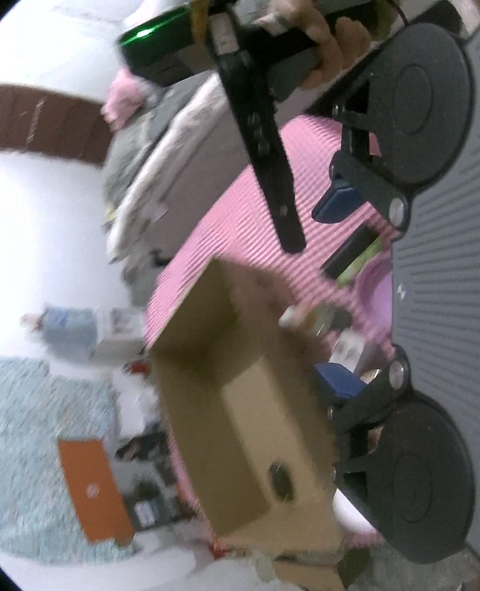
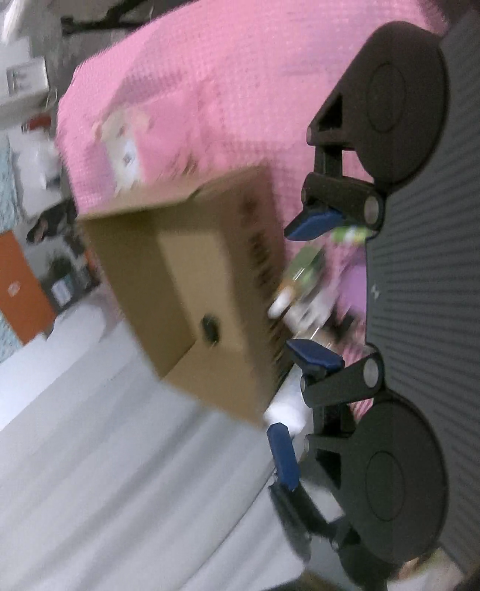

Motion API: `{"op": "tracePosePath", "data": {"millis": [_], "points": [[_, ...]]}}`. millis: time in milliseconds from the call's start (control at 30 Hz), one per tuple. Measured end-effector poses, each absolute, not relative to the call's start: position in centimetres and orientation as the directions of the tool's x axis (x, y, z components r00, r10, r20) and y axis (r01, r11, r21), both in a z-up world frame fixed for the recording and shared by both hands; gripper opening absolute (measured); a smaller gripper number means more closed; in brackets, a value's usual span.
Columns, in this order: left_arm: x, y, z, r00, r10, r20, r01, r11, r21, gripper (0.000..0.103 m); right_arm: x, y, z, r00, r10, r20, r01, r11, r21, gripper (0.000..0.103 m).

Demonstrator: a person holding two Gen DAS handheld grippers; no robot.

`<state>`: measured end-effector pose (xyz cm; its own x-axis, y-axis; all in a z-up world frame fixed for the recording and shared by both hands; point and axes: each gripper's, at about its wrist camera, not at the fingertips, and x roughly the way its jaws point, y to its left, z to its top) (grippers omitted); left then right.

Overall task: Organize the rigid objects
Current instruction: 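Move the right tool to the black cylinder and grasp it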

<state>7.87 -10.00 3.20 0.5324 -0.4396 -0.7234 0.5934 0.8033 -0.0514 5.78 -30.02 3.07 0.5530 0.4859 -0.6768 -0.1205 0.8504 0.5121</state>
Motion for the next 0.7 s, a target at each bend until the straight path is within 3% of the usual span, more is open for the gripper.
{"op": "tracePosePath", "data": {"millis": [133, 367, 533, 700], "points": [[7.6, -13.2, -0.7, 0.502, -0.415, -0.759, 0.626, 0.78, -0.012, 0.077, 6.0, -29.1, -0.5, 0.525, 0.431, -0.733, -0.111, 0.889, 0.444, 0.054], [8.4, -15.3, -4.5, 0.458, -0.393, -0.797, 0.61, 0.791, -0.04, 0.043, 7.8, -27.7, -3.0, 0.454, 0.416, -0.788, -0.174, 0.909, 0.379, 0.042], [8.7, -15.6, -5.2, 0.446, -0.393, -0.804, 0.615, 0.787, -0.043, 0.04, 9.3, -26.6, -4.4, 0.411, 0.409, -0.815, -0.214, 0.912, 0.35, 0.025], [8.8, -15.9, -5.7, 0.417, -0.4, -0.816, 0.629, 0.775, -0.058, 0.04, 9.6, -26.6, -5.4, 0.402, 0.416, -0.816, -0.224, 0.908, 0.353, 0.021]]}}
